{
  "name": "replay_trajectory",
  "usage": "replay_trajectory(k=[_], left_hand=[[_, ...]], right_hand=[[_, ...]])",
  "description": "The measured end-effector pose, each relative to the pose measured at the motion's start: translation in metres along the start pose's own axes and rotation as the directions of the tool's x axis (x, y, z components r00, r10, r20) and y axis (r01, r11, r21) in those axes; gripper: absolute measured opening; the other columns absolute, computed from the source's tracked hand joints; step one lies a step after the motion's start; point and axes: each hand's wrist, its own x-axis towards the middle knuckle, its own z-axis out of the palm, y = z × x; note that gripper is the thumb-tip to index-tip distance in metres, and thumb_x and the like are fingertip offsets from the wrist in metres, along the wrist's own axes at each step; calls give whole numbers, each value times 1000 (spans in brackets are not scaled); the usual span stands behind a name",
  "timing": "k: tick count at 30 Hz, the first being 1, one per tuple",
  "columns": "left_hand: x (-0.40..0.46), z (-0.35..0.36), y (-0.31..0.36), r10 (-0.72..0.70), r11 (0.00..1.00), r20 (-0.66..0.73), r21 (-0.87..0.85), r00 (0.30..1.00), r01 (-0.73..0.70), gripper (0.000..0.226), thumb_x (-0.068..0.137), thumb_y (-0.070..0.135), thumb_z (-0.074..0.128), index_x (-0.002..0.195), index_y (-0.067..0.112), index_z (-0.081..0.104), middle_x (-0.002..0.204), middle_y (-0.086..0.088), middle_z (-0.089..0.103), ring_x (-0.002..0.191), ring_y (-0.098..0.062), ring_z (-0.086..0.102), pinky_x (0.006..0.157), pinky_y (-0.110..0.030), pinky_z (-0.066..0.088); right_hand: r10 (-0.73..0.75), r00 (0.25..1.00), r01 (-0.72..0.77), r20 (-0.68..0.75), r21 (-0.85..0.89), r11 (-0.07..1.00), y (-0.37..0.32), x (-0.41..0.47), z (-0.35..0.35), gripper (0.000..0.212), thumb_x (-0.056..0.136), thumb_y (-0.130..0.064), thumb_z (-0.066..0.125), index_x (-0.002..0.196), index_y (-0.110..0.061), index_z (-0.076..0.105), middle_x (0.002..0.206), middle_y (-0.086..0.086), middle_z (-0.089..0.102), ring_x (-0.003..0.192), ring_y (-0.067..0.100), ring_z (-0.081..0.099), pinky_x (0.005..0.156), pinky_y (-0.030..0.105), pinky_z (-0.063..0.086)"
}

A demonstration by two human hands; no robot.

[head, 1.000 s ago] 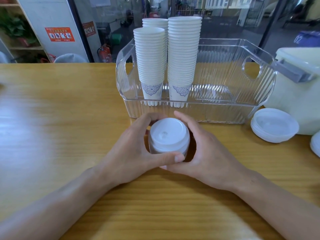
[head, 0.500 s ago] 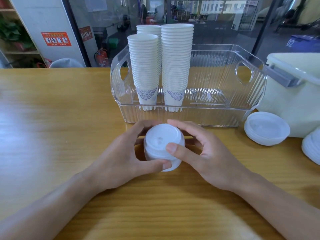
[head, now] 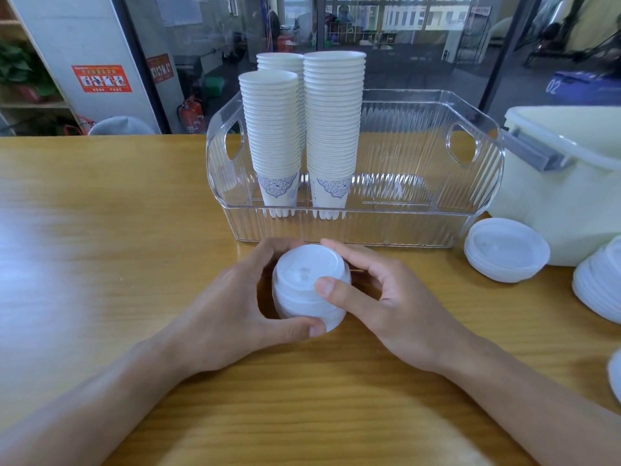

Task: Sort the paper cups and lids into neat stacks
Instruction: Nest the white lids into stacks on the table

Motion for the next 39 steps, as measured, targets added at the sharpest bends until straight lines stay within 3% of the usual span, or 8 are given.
replay_trajectory(k=[6, 13, 20, 23, 25, 28, 32, 39], left_hand=[[1, 1, -1, 31, 999, -55, 13, 998, -31, 82, 59, 54, 90, 129, 47, 47, 124, 32, 63, 121, 6, 59, 94, -4, 39], [1, -1, -7, 39, 999, 1, 31, 999, -39, 95, 61, 59, 91, 140, 49, 41, 130, 34, 58, 128, 8, 52, 100, -3, 35], [1, -1, -7, 24, 999, -51, 24, 998, -22, 86, 55, 55, 91, 130, 49, 49, 122, 34, 63, 119, 10, 58, 93, -2, 39], [1, -1, -8, 24, 1000, -86, 16, 996, -23, 86, 55, 54, 93, 128, 49, 49, 123, 31, 63, 119, 8, 58, 95, -9, 43], [1, -1, -9, 32, 999, -94, 20, 995, -30, 85, 55, 55, 93, 127, 50, 48, 124, 32, 61, 120, 8, 57, 96, -13, 43], [1, 0, -9, 28, 999, -66, 29, 997, -26, 86, 56, 57, 91, 129, 50, 45, 123, 36, 59, 121, 9, 55, 93, -4, 39], [0, 0, -8, 40, 998, -39, 39, 998, -39, 87, 58, 58, 89, 131, 52, 43, 123, 38, 57, 121, 11, 54, 92, 2, 35], [0, 5, -3, 61, 996, -40, 64, 997, -59, 87, 58, 59, 88, 132, 55, 42, 124, 41, 55, 120, 17, 51, 90, 4, 33]], right_hand=[[-1, 999, 3, -37, 37, 999, -1, -1, -1, 76, 81, -71, 61, 148, -37, 50, 132, -29, 62, 127, -8, 55, 109, 24, 44], [-69, 968, 70, -242, -4, 998, -2, -1, -9, 45, 94, -35, 74, 137, -33, 59, 119, -20, 70, 119, -1, 62, 102, 18, 47], [-95, 817, 4, -568, -159, 987, -3, -18, -47, 26, 95, -25, 71, 119, -32, 67, 118, -21, 66, 122, 1, 57, 94, 2, 35], [-77, 742, -164, -666, -292, 942, 5, -26, -68, 29, 93, -25, 71, 121, -31, 66, 115, -26, 57, 125, 10, 49, 107, 19, 34], [-80, 706, -274, -704, -375, 886, 12, -30, -77, 35, 90, -23, 71, 125, -26, 66, 122, -13, 58, 128, 19, 44, 111, 32, 33], [-2, 689, -401, -724, -384, 832, 20, -33, -84, 48, 86, -25, 73, 132, -24, 61, 134, 1, 55, 134, 28, 37, 118, 42, 30], [195, 704, -546, -683, -345, 763, 26, -32, -90, 72, 83, -33, 79, 147, -23, 47, 146, 8, 43, 138, 32, 33, 116, 45, 31], [172, 696, -545, -697, -357, 759, 32, -31, -94, 76, 81, -32, 81, 148, -21, 46, 146, 10, 42, 136, 34, 35, 113, 46, 34]])
